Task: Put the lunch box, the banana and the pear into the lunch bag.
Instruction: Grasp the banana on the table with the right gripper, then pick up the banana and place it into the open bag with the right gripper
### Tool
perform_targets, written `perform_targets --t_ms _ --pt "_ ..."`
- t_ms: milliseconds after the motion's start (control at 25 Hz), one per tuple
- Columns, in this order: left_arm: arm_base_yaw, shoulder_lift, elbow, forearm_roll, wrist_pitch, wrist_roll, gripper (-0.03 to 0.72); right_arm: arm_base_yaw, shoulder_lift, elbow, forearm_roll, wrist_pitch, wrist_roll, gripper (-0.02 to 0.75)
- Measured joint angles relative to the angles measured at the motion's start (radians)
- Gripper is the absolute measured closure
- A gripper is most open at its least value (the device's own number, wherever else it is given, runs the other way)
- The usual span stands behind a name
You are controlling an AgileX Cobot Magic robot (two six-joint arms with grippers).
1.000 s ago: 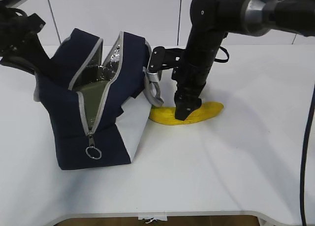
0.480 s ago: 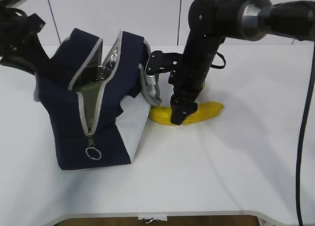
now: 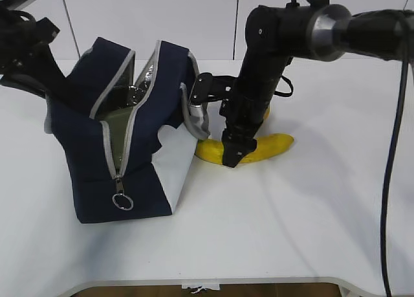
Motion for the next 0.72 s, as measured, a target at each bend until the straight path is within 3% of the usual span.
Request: perform_targets --t_ms 160,360,560,720 --pt "0.0 0.0 0.0 0.002 0.0 0.0 0.675 0.0 0.011 0.0 0.0 0.002 -0.001 0.314" --pt "0.0 0.0 0.0 0.002 0.0 0.0 0.675 0.0 0.011 0.0 -0.002 0.006 -0.001 0.444" --pt "0.0 0.0 0.0 0.003 0.0 0.0 0.675 0.0 0.012 -0.077 0.0 0.075 0.035 0.457" --pt "0.0 0.0 0.0 0.004 0.0 0.0 0.675 0.0 0.012 -0.175 0.003 0.078 0.189 0.458"
